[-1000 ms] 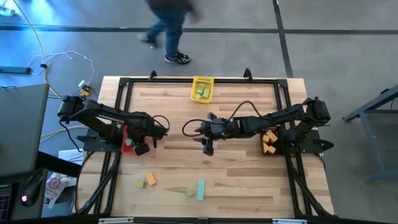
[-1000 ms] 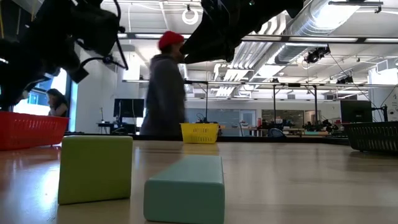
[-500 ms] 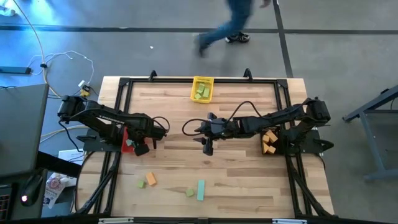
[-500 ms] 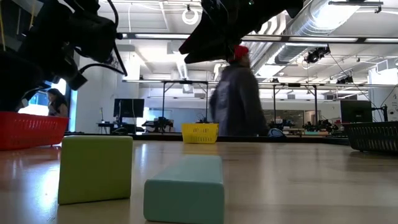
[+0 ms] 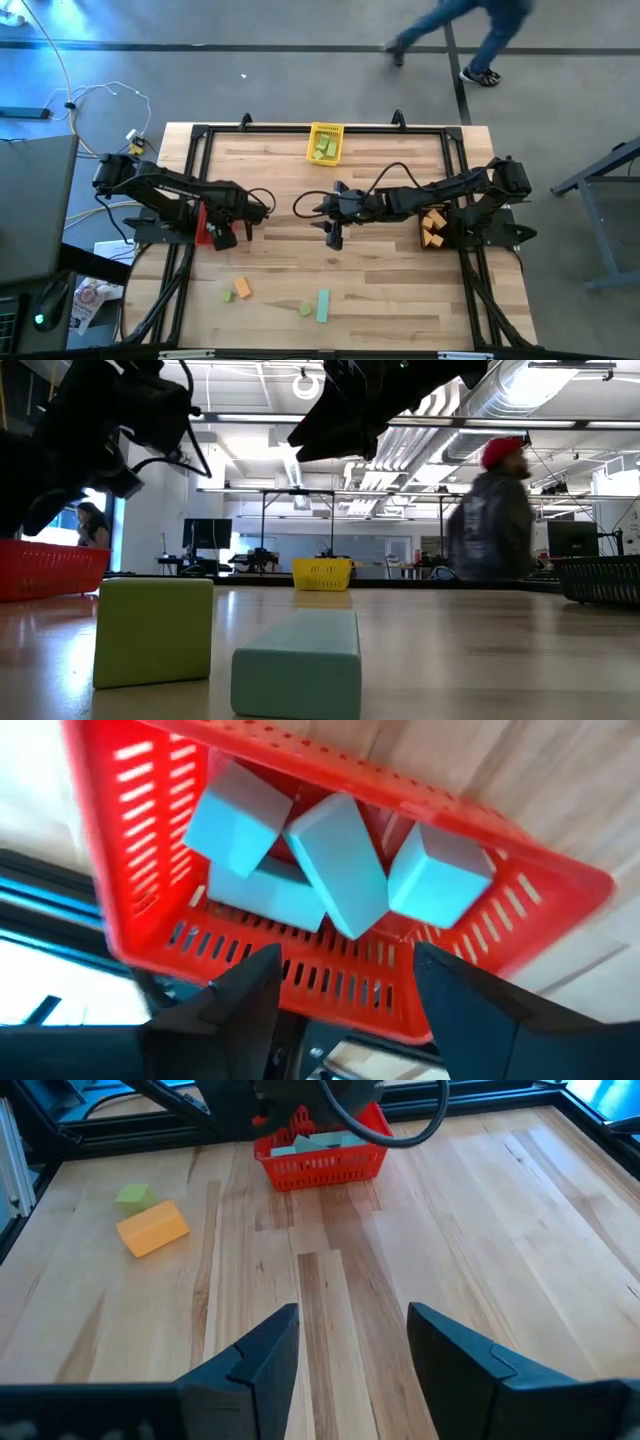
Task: Sort & place blocks by color
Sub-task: Put the orange block into the black bin
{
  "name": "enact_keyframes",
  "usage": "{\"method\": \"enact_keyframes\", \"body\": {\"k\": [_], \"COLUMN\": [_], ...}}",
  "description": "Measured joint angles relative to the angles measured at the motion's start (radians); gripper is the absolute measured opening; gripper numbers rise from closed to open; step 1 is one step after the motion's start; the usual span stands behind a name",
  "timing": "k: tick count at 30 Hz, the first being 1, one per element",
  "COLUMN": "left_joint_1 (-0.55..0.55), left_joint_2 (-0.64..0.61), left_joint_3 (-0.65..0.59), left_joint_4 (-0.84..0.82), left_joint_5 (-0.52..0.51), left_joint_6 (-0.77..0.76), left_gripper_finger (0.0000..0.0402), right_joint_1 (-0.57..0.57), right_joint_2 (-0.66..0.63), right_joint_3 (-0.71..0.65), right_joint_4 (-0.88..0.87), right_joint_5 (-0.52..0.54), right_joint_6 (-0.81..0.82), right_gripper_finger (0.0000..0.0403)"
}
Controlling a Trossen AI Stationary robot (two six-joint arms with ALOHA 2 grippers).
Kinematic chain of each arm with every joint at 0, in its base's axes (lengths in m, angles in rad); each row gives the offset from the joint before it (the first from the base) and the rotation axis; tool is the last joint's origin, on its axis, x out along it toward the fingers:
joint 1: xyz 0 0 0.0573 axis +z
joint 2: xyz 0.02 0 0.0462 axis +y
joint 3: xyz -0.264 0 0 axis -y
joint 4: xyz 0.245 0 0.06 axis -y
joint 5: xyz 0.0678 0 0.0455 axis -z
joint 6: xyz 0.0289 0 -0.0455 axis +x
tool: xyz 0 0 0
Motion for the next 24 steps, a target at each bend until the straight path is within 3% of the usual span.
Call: {"method": "enact_keyframes", "body": {"k": [10, 24], "left_joint_1": [-0.051, -0.339], "left_joint_2": [-0.009, -0.009], "left_joint_3": [0.16, 0.209], "left_joint_4": [-0.055, 0.017], "left_joint_5": [-0.042, -0.068], "left_joint_6": [0.148, 0.317], "left_gripper_finger": [0.0205, 0.0203], "right_joint_1": [0.0, -0.002], "right_joint_2": [0.0, 0.0], "right_joint_3": [0.0, 0.0], "right_joint_4": [0.001, 0.001], "right_joint_5": [-0.003, 0.015], "right_joint_6": [0.025, 0.019], "right_gripper_finger": [0.0174, 0.0174]}}
